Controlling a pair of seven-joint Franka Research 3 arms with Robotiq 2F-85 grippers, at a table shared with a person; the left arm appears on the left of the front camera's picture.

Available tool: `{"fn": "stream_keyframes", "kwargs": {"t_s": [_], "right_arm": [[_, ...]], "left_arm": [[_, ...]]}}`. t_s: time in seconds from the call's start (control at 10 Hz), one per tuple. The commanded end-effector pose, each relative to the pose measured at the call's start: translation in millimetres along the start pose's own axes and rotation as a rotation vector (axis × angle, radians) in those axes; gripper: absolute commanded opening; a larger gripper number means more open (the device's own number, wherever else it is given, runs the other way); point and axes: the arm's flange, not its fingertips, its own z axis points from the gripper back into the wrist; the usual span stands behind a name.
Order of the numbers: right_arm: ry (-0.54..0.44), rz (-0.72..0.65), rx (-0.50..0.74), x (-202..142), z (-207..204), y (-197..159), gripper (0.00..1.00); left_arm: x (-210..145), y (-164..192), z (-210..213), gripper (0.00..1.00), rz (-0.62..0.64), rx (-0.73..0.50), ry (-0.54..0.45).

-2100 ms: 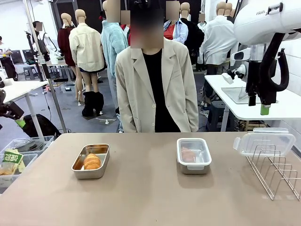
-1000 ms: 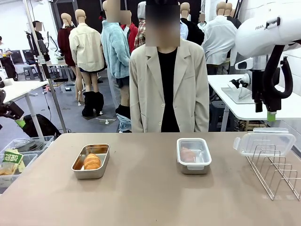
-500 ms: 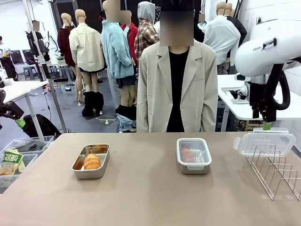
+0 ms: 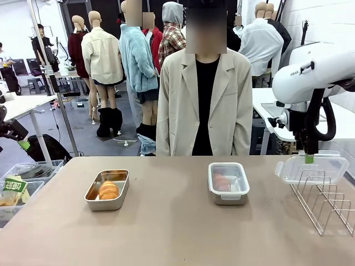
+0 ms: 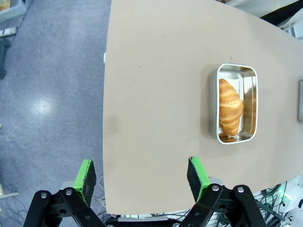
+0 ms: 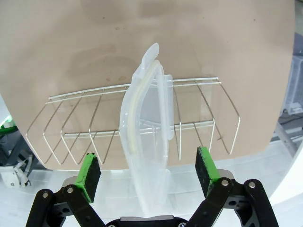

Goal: Place the bread in airtight containers.
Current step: Pick up one Airtight Container lid and hand it to the human.

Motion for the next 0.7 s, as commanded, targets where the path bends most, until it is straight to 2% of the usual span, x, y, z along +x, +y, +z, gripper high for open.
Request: {"fn": "stream_keyframes", "kwargs": {"t_s": [0.0, 0.3, 0.4, 0.6], "right_arm": [[0.005, -0.010, 0.031, 5, -7, -8, 1.00], [0.035, -0.079, 0.032, 6, -21, -15, 1.00], [0.033, -0.084, 0.019, 7, -23, -17, 0.94], [0.036, -0.094, 0.014, 7, -23, -19, 0.55]], "left_arm": [[-1, 1, 1, 1.00, 0.004, -0.002, -0.007], [-1, 1, 1, 1.00, 0.004, -0.002, -0.007], [-1, 1, 1, 1.00, 0.004, -0.002, -0.007], [-1, 1, 1, 1.00, 0.004, -0.002, -0.007]]}}
